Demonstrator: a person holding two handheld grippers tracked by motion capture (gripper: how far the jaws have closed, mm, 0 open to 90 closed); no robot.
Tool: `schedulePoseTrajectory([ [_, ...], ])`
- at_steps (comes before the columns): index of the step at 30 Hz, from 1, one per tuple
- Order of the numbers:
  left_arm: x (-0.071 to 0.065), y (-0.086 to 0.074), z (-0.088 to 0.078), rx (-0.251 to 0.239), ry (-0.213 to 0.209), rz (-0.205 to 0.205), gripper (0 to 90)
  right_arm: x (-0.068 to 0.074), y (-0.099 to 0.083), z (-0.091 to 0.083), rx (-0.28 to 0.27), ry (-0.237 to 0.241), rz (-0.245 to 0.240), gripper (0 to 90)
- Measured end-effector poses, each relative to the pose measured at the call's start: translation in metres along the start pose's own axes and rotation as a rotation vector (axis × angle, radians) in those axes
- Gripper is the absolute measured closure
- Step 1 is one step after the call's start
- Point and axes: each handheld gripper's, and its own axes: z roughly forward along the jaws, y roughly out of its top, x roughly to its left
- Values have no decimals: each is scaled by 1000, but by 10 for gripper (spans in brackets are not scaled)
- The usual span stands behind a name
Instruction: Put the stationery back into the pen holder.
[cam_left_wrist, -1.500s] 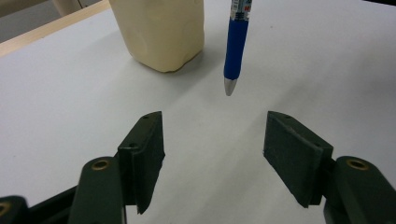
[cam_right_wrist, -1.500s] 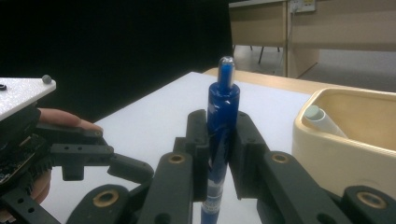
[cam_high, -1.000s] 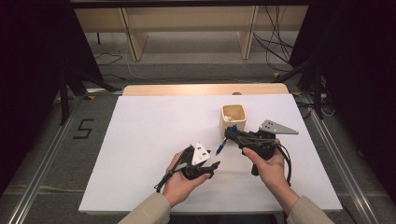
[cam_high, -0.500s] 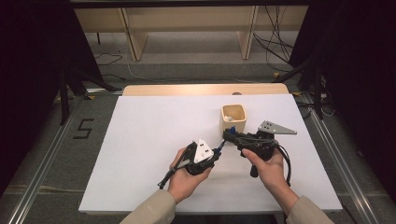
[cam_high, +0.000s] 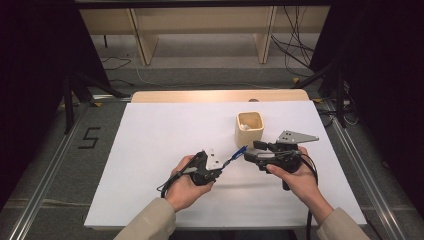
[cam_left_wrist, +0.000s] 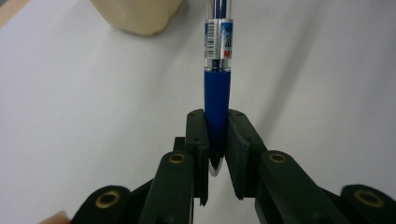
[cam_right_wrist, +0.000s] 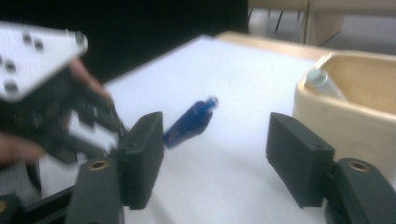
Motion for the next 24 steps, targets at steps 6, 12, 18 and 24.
schedulePoseTrajectory([
  [6, -2, 1, -3, 170, -5, 177, 798, 1, -10, 0, 168, 55, -114, 312],
  [12, -9, 8, -4, 295, -55, 295, 798, 13, -13, 8, 288, 93, -240, 317],
  [18, -13, 13, 0, 346, -102, 313, 798, 22, -16, 14, 350, 134, -303, 342],
  [24, -18, 18, 2, 378, -143, 336, 798, 32, -19, 21, 386, 207, -357, 404],
])
